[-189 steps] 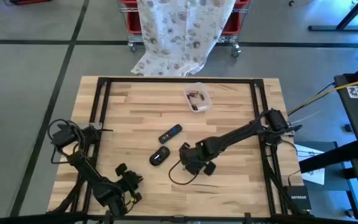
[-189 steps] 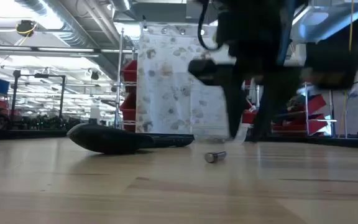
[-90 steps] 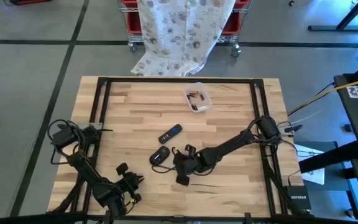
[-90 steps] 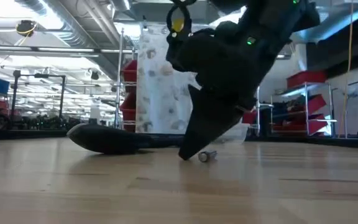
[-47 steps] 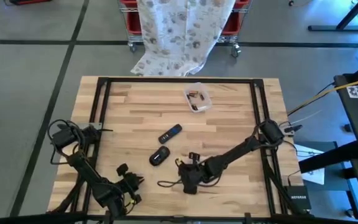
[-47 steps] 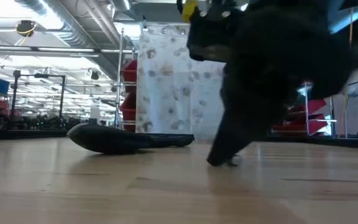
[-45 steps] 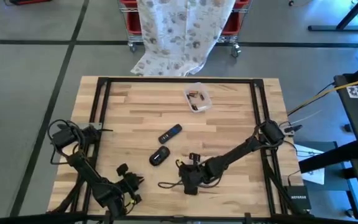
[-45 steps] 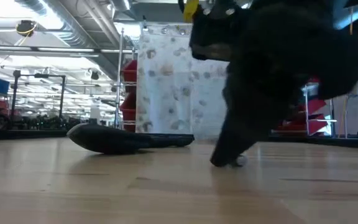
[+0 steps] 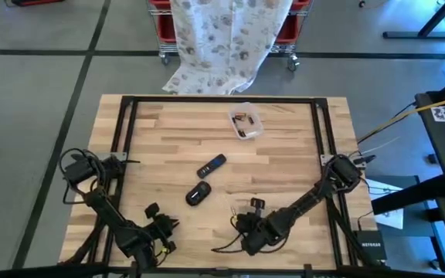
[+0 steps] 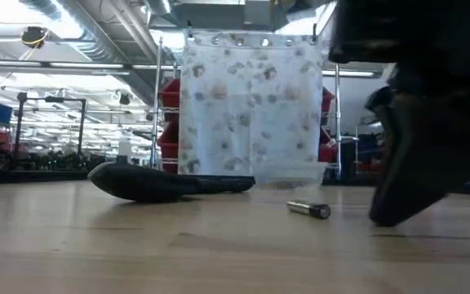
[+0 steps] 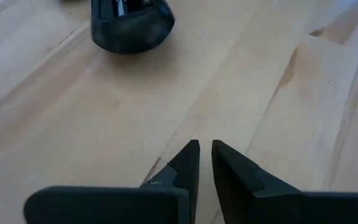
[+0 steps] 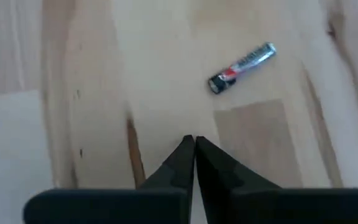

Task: Insert battery
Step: Insert the white battery into the wireless mouse

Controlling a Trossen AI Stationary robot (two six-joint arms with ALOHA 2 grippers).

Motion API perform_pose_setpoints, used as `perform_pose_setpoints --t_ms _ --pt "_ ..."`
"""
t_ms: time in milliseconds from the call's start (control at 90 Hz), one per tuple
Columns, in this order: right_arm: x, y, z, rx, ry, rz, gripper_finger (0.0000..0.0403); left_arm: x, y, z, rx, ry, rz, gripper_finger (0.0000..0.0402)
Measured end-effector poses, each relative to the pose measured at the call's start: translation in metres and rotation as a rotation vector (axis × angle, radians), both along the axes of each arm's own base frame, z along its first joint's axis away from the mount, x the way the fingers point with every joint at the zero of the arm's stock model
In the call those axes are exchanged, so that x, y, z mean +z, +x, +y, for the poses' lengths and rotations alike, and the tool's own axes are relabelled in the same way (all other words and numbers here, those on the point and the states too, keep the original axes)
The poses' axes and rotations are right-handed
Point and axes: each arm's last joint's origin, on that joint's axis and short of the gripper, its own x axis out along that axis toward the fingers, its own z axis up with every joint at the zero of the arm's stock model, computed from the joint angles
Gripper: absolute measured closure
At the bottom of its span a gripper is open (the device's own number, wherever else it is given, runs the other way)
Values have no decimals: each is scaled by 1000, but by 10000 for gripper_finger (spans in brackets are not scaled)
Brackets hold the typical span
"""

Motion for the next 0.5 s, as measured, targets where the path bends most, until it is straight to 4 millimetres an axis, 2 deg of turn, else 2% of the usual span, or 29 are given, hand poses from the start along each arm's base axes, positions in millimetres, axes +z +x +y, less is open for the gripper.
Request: perform_pose_setpoints --t_ms 167,322,411,500 --pt "-6 -9 14 -142 -41 -152 376 0 0 0 1 -1 -1 375" --pt "-25 -16 23 -223 -124 -271 294 0 0 0 -3 4 -4 375" --pt "-37 -13 25 -290 -131 -363 242 0 0 0 -8 11 -3 375" --pt "-45 -6 28 -329 -104 -440 209 0 0 0 -14 18 1 375"
